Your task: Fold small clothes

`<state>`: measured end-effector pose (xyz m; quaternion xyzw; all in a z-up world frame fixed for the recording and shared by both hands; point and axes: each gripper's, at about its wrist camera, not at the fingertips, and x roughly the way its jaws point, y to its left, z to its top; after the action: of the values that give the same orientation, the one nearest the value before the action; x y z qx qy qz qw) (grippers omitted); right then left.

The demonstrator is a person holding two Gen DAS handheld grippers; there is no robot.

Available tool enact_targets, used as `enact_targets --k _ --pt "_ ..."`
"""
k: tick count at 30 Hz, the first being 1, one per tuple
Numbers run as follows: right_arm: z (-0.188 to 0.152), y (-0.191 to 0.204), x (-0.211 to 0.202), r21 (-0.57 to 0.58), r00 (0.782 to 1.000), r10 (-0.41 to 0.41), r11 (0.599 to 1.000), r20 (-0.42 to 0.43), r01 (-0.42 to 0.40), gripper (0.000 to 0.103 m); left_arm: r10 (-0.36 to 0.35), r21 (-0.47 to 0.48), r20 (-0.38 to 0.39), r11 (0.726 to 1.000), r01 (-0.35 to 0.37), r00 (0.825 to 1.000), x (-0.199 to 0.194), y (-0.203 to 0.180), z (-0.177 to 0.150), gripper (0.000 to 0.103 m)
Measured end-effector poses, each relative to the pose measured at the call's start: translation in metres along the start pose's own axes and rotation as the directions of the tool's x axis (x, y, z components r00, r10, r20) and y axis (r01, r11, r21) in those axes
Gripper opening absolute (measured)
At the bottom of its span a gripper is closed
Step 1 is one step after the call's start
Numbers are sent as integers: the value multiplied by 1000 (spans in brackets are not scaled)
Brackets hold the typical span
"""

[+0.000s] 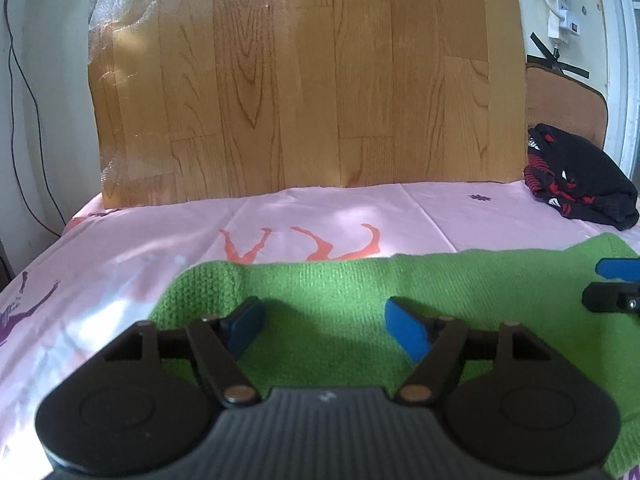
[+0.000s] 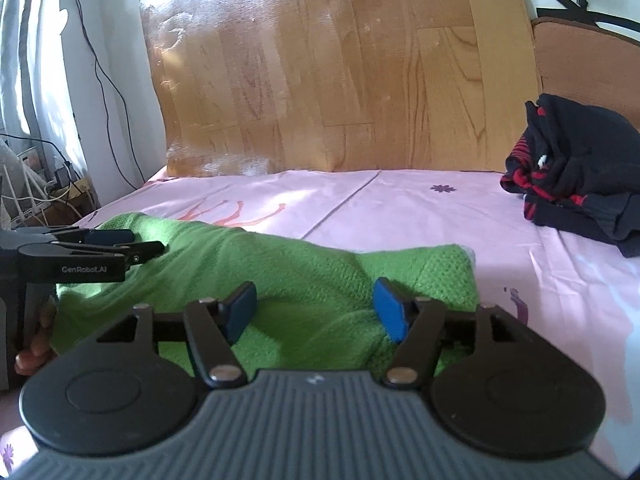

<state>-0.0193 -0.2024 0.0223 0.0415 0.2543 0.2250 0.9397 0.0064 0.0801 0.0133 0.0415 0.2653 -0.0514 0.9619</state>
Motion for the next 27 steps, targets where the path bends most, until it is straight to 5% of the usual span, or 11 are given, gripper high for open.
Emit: enact_targets --k 19,27 --pt "-2 6 -5 -33 1000 13 999 3 -13 78 -2 -4 -6 1000 2 1000 0 0 0 74" --pt "7 3 -54 41 983 -63 998 171 57 76 -2 -2 -9 1000 1 1000 0 0 0 74"
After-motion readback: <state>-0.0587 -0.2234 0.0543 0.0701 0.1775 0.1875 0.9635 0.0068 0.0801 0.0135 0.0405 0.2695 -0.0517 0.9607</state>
